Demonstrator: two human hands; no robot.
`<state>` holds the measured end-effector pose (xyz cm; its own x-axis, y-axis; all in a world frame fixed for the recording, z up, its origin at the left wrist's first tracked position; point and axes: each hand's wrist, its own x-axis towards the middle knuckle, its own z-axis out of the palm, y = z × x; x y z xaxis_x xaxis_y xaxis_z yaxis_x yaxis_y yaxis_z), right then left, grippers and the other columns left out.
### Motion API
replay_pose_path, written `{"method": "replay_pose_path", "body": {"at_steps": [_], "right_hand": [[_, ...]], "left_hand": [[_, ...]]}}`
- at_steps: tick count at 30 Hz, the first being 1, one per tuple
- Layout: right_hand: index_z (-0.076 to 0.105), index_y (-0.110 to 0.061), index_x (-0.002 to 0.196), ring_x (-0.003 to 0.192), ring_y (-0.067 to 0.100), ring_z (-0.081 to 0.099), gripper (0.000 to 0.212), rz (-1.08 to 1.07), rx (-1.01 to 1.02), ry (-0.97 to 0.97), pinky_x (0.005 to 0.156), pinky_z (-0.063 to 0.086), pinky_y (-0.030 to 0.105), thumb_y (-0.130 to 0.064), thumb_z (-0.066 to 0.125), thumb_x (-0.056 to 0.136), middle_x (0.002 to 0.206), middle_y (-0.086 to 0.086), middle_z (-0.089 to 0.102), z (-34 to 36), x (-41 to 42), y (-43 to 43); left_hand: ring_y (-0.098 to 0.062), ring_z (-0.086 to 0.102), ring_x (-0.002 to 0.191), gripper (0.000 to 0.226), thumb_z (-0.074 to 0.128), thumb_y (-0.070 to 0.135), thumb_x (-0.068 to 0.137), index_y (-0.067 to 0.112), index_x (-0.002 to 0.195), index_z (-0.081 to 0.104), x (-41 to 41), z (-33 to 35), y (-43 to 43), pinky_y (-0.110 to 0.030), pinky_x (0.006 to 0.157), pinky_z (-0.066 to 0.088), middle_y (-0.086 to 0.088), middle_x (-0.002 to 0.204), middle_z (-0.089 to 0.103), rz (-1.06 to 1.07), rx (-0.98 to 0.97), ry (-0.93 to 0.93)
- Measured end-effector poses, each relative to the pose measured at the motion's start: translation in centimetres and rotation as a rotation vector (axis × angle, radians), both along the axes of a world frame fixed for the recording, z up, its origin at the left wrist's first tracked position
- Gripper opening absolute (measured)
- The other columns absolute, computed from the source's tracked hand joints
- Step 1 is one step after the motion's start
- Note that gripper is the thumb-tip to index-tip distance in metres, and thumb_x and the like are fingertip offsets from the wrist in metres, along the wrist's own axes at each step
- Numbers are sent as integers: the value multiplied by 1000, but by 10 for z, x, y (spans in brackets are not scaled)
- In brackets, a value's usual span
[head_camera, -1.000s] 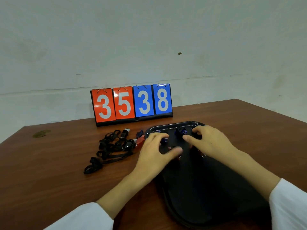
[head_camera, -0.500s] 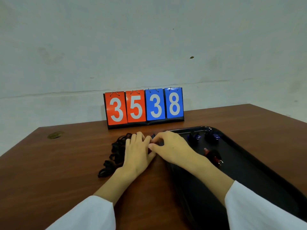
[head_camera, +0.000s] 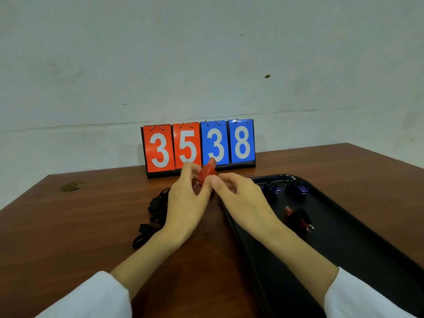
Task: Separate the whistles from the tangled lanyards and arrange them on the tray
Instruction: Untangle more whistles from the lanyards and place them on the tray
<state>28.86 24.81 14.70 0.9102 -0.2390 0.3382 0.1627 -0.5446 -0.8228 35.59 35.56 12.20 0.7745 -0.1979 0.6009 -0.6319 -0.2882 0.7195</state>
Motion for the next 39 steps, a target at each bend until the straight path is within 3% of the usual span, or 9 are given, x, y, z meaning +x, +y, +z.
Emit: {"method": "replay_pose_path", "body": {"at_steps": [7,13,16,19,22,25,30,34,39], "right_hand": [[59,-18,107,93,11,67,23,-3,475,-111,85,55,32,-28,61,86,98,-1,70,10,-6,2],[46,-13,108,59,19,64,19,241,948,-231,72,58,35,-26,46,94,70,3,61,27,-15,4],[46,-16,104,40,5,37,21,217,736,-51,41,36,18,-34,45,95,68,1,49,27,-14,2],[45,-23,103,58,1,57,23,74,3,110,48,39,11,-44,39,95,80,-3,62,19,-14,1],[47,-23,100,52,0,53,23,268,-250,387,50,40,14,-43,36,96,75,-1,68,14,-18,2],[50,-21,93,38,2,32,18,474,49,464,39,27,13,-35,40,96,56,-6,48,23,-23,2],[63,-14,81,48,8,12,28,624,773,261,40,15,16,-34,44,88,52,-6,25,37,-27,-9],[60,-10,80,44,8,10,28,568,1078,76,40,12,20,-33,44,85,47,-7,23,37,-26,-15],[54,-14,90,34,6,20,24,307,762,-23,35,20,18,-31,39,96,52,1,46,33,-21,-11]], "left_hand": [[-13,61,58,38,59,21,90,27,122,37,-11,13,7,-27,58,52,-3,66,62,-262,192,-105],[-8,48,39,24,58,10,90,20,112,55,13,22,21,-19,39,38,-5,58,58,-231,166,323],[-11,46,36,12,61,15,89,15,101,63,31,27,37,-20,36,36,-2,53,57,-173,121,509],[-13,58,46,18,68,16,83,14,100,65,37,32,49,-19,43,46,-4,63,66,-219,62,580],[-12,66,61,18,65,9,83,12,101,66,43,34,53,-16,51,52,-6,85,69,-211,-52,644],[-14,58,67,20,52,1,90,11,103,65,50,32,59,-17,49,49,-10,94,62,-211,-155,761],[-26,60,102,31,39,-16,83,5,96,57,62,15,68,-36,82,51,-17,106,58,-244,-623,1022],[-25,58,101,47,31,-22,75,4,109,52,69,7,77,-38,72,55,-15,107,54,-261,-952,1165],[-29,57,96,51,29,-27,70,4,101,57,62,12,67,-27,63,52,-19,108,53,-44,-353,862]]}}
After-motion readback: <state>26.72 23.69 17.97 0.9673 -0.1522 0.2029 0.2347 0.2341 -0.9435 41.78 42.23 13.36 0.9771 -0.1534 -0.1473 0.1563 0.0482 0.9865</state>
